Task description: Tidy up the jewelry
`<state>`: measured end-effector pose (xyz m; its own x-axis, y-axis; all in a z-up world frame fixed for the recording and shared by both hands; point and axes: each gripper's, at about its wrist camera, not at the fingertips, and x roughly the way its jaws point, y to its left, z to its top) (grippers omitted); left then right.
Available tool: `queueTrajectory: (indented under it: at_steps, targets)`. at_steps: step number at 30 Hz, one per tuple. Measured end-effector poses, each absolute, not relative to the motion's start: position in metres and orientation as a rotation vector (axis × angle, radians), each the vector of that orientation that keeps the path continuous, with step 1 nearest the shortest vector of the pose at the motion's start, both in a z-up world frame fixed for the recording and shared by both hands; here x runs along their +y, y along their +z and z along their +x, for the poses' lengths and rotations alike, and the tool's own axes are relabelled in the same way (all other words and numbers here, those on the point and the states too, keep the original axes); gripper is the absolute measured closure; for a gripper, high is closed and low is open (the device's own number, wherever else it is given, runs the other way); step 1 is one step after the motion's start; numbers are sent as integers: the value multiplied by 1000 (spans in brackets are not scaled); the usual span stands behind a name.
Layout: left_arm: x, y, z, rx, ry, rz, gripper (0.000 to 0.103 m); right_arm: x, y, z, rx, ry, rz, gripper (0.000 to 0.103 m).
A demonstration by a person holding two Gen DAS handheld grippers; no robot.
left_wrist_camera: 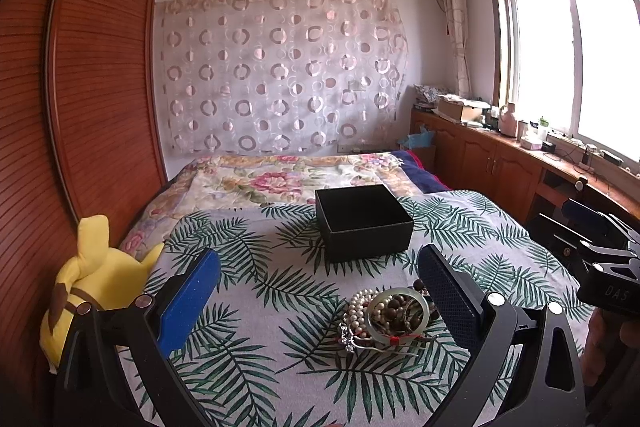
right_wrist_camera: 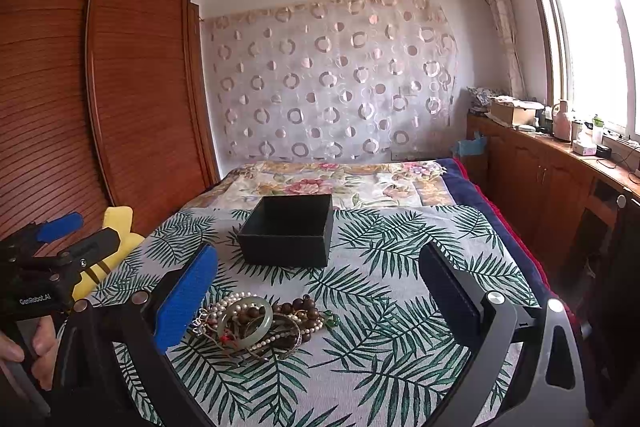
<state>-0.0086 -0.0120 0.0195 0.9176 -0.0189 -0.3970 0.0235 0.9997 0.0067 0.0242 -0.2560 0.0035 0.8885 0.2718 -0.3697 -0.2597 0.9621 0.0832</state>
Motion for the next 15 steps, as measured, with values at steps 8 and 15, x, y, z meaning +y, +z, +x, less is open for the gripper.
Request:
queueTrajectory:
  at_steps: [8,15]
  targets:
    - [-11,19,-9,408,-23,11,7,-256,3,24,388,276,32,2]
    - [-13,15,-10,414,-28,11,7,-248,7,22,394,282,31,2]
